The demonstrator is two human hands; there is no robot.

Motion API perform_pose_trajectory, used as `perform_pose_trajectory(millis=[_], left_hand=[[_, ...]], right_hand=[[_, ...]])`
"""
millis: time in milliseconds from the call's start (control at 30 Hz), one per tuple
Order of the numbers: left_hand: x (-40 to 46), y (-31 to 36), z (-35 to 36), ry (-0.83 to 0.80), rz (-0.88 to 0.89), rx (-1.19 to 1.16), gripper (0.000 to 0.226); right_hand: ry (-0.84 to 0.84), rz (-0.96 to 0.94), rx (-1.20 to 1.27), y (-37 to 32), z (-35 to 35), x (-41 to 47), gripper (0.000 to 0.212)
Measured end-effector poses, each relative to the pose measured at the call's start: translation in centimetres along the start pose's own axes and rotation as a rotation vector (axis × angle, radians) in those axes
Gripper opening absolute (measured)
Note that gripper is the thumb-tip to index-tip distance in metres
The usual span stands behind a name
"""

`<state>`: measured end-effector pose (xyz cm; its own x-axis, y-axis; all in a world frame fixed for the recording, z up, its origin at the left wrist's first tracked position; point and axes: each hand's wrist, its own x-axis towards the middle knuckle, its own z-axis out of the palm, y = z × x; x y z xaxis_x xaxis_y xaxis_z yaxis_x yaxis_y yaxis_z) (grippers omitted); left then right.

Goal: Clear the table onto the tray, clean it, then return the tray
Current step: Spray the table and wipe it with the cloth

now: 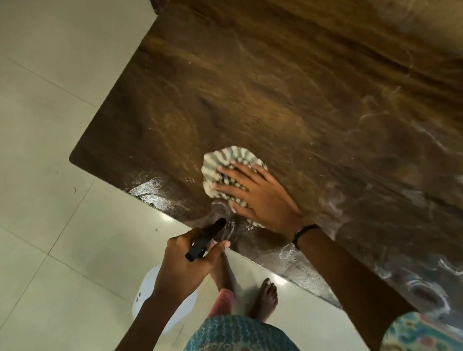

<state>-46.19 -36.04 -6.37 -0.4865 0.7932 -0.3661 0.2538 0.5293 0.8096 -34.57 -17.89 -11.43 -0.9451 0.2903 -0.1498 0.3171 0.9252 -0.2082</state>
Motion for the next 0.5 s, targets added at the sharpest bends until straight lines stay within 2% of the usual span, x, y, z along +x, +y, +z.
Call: perform_pose_trajectory(millis=[67,233,400,500], left_hand=[[-0.5,-0.3,0.1,-0.005,0.011,-0.002,0.016],[-1.8,-1.0,0.9,-0.004,0.015,-0.022,0.03],[-3.1,-1.9,1.3,0.031,-0.006,-0.03,0.04],[-3.6,-2.5,1.2,0.012,-0.035,-0.033,0.035]], right_hand=[[-0.029,-0.026,-0.023,1.7,0.2,-2.8,0.047],[0.008,0.203,0.05,3.8,0.0,-5.8,0.047],[0.035,0.209,0.071,3.2,-0.4,-5.7,0.046],[0.011,0.215,0.074,3.2,-0.6,-5.7,0.045]])
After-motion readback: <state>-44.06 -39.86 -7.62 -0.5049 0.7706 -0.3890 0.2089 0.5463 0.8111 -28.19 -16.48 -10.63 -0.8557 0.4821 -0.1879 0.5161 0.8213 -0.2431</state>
